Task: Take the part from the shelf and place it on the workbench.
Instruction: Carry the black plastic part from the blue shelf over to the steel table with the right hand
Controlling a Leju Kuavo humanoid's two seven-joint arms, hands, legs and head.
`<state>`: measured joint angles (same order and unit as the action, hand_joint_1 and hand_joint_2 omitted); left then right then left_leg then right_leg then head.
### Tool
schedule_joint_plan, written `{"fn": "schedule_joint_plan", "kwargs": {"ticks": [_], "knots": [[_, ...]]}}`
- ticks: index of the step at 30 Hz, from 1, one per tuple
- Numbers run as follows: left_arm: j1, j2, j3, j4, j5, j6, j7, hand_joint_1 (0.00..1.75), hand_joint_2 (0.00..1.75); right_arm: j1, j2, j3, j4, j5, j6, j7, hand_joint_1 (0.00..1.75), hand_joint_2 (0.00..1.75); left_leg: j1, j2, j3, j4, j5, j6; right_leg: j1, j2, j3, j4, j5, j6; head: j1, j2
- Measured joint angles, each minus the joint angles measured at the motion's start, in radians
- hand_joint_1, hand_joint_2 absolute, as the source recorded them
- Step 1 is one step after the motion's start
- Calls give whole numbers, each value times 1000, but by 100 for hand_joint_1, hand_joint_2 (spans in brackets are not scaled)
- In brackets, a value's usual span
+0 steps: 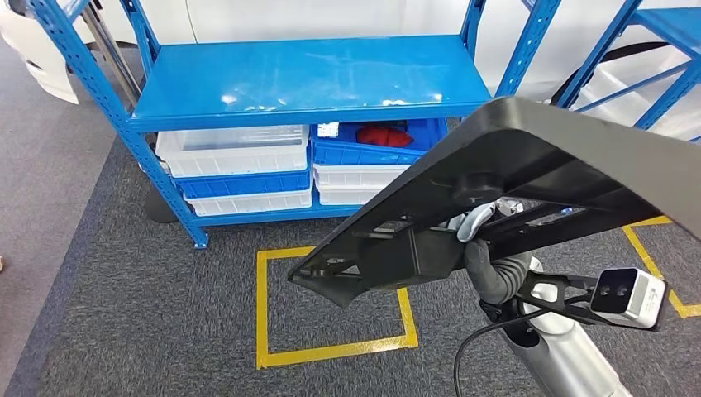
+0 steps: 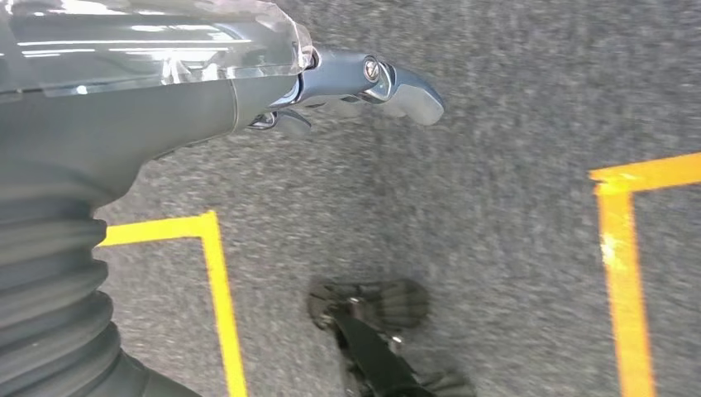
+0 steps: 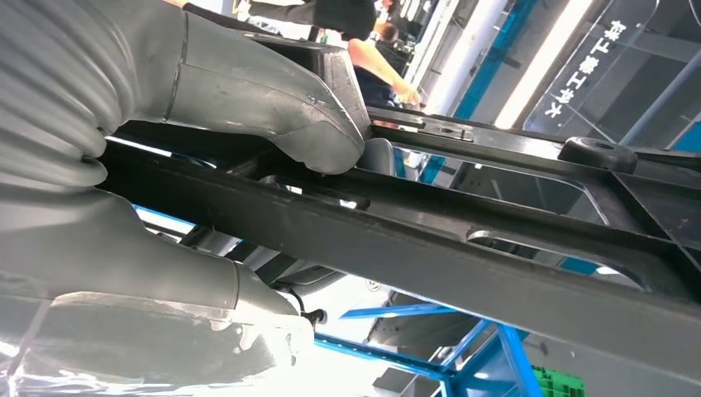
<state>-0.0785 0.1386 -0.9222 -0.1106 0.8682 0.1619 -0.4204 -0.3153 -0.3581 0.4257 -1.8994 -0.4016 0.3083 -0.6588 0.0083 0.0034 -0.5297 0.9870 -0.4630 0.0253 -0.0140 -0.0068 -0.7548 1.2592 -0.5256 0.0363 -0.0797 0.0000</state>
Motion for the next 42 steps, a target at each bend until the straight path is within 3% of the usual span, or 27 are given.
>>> {"fn": "schedule_joint_plan", "kwargs": {"ticks": [1, 2, 5, 7, 10, 11, 13, 15, 16, 17, 19, 21, 23, 25, 26, 27, 29, 31, 32, 33, 36, 38, 40, 42], "knots": [[1, -1, 0, 0, 0, 4, 4, 0, 175, 0, 6, 1, 4, 5, 0, -4, 175, 175, 0, 0, -13, 3, 8, -1, 0, 0, -1, 33, -14, 1, 0, 0], [1, -2, 0, 0, 0, 9, 7, 0, 175, 0, 13, 3, 9, 11, 1, -10, 175, 175, 0, 0, -24, 6, 14, -3, -1, 0, 18, 29, -11, 1, 0, 0], [2, -7, 0, 0, 0, 13, 5, 0, 175, 0, 37, 7, 18, 44, 12, -25, 175, 175, -2, -1, -47, 15, 27, -11, 1, 0, 158, -159, 37, -9, 0, 0], [3, -10, 2, 0, 0, 12, 0, 0, 175, 4, 62, 8, 18, 75, 30, -28, 175, 175, -4, 0, -55, 19, 34, -21, 7, 1, 205, -239, 48, -23, 0, 0], [4, -15, 4, 0, 0, 7, -6, 0, 175, 11, 100, 8, 20, 100, 50, -27, 175, 175, -3, 5, -60, 21, 40, -38, 8, 6, 197, -247, 60, -44, 0, 0], [5, -17, 4, 0, 0, 5, -7, 0, 175, 12, 110, 8, 20, 101, 54, -27, 175, 175, -2, 6, -66, 33, 28, -42, 6, 8, 194, -250, 66, -52, 0, 0], [5, -17, 4, 0, 0, -1, -6, 0, 175, 15, 125, 7, 20, 101, 66, -26, 175, 175, 0, 4, -98, 113, -33, -48, 4, 13, 187, -255, 79, -65, 0, 0], [7, -17, 4, 0, 0, -7, -6, 0, 175, 26, 132, 4, 20, 100, 83, -26, 175, 175, 0, 4, -147, 248, -107, -53, 5, 23, 174, -254, 88, -69, 0, 0], [8, -17, 3, 0, 0, -10, -6, 0, 175, 32, 134, 2, 20, 101, 91, -26, 175, 175, 1, 4, -160, 294, -125, -54, 6, 30, 167, -253, 93, -68, 0, 0], [9, -17, 3, 0, 0, -12, -6, 0, 175, 37, 137, -1, 20, 101, 97, -26, 175, 175, 1, 3, -156, 304, -123, -54, 6, 39, 159, -251, 98, -66, 0, 0], [9, -17, 3, 0, 0, -16, -6, 0, 175, 41, 140, -9, 18, 105, 105, -25, 175, 175, 2, -8, -93, 208, -74, -51, 6, 58, 147, -244, 105, -61, 0, 0], [9, -15, 2, 0, 0, -19, -5, 0, 175, 44, 144, -20, 13, 110, 110, -24, 175, 175, 4, -52, -19, 78, -38, -43, 7, 77, 135, -234, 111, -53, 0, 0], [9, -14, 2, 1, 0, -22, -3, 0, 175, 51, 147, -31, 6, 117, 109, -25, 175, 175, 2, -75, 4, 29, -32, -36, 6, 96, 124, -229, 119, -41, 0, 0], [10, -15, 0, 1, 0, -22, 1, 0, 175, 72, 149, -48, -7, 136, 105, -28, 175, 175, 1, -53, 4, 25, -22, -26, 3, 109, 117, -229, 126, -27, 0, 0], [9, -16, -2, 1, 0, -22, 4, 0, 175, 87, 149, -59, -18, 150, 104, -28, 175, 175, 3, -41, 3, 21, -16, -20, 4, 101, 112, -222, 121, -21, 0, 0], [8, -17, -6, 1, 0, -22, 6, 0, 175, 104, 150, -70, -32, 168, 104, -29, 175, 175, 5, -29, 1, 17, -11, -13, 4, 84, 101, -199, 103, -17, 0, 0], [11, -17, -14, 1, 0, -21, 8, 0, 175, 140, 156, -88, -64, 208, 108, -29, 175, 175, 6, -5, -5, 15, -5, -6, 5, 39, 55, -93, 35, -10, 0, 0], [17, -17, -21, 1, 0, -19, 9, 0, 175, 180, 169, -95, -93, 245, 112, -29, 175, 175, 4, 22, -11, 16, -3, -4, 1, 18, 12, 20, -19, -5, 0, 0], [19, -18, -24, 1, 0, -17, 10, 0, 175, 201, 176, -95, -105, 260, 112, -29, 175, 175, 3, 36, -14, 18, -3, -5, -1, 13, 12, 34, -20, -4, 0, 0], [19, -18, -27, 1, 0, -16, 10, 0, 175, 218, 182, -95, -115, 274, 111, -29, 175, 175, 3, 49, -15, 19, -3, -6, -2, 8, 33, 10, -4, -4, 0, 0], [16, -19, -39, 1, 0, -14, 7, 0, 175, 237, 193, -94, -132, 301, 99, -29, 175, 175, 0, 85, -15, 23, -5, -15, 4, -43, 147, -180, 58, -17, 0, 0], [13, -19, -45, 1, 0, -14, 2, 0, 175, 237, 197, -93, -137, 307, 88, -29, 175, 175, -4, 102, -14, 23, -5, -27, 12, -59, 172, -232, 65, -34, 0, 0], [10, -19, -48, 1, 0, -13, -1, 0, 175, 239, 200, -92, -141, 309, 81, -29, 175, 175, -4, 117, -12, 20, -5, -39, 12, -37, 167, -233, 72, -48, 0, 0], [6, -20, -51, 1, 0, -12, -3, 0, 175, 239, 202, -92, -144, 309, 75, -29, 175, 175, -2, 89, -21, 45, -28, -49, 7, -17, 164, -242, 83, -60, 0, 0]]}}
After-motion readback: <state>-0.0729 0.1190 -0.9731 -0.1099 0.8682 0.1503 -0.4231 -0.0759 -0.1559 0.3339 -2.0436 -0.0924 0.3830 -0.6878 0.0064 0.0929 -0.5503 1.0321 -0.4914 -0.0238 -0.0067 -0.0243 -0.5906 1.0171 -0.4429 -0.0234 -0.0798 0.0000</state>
